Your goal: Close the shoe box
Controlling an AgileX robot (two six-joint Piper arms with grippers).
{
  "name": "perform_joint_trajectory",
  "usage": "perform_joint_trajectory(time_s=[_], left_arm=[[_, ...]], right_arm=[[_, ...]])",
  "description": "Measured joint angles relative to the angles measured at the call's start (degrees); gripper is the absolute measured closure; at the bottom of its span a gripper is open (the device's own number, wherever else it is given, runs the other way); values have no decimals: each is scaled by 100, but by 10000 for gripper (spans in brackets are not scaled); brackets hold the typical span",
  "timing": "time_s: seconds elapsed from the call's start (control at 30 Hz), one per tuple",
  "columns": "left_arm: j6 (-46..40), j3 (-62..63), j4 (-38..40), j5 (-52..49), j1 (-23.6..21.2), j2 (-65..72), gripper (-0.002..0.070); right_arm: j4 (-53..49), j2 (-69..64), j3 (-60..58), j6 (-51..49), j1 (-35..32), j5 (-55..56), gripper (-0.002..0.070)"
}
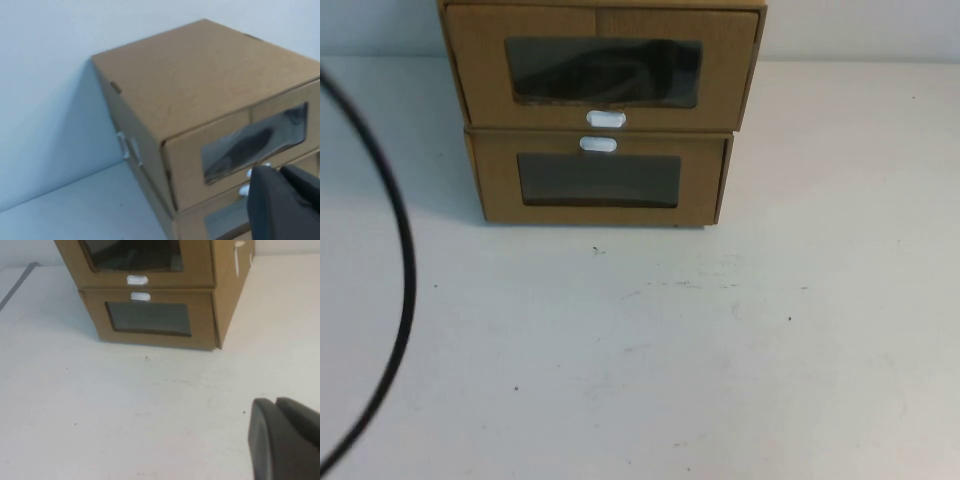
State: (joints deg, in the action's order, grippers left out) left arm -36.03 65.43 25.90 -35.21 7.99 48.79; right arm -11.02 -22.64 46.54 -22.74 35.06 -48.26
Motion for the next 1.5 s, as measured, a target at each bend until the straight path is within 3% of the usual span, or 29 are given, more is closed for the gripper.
perform_joint_trajectory(time_s=[0.23,0.47,0.63,0.87,1.5], left_arm=[[-150,-2984,63,1942,0,-2162,677],[-177,-4596,71,2121,0,-3624,677],[-165,-5349,85,1970,0,-4058,677],[-157,-6188,261,2126,0,-4104,677],[-157,-6631,299,2156,0,-4104,677]], right_arm=[[-178,496,-1496,-142,0,1190,687],[-248,506,-3224,-142,0,4122,687],[-251,475,-4088,-142,0,5226,687],[-251,476,-4652,-142,0,5340,687],[-251,476,-4804,-142,0,5283,687]])
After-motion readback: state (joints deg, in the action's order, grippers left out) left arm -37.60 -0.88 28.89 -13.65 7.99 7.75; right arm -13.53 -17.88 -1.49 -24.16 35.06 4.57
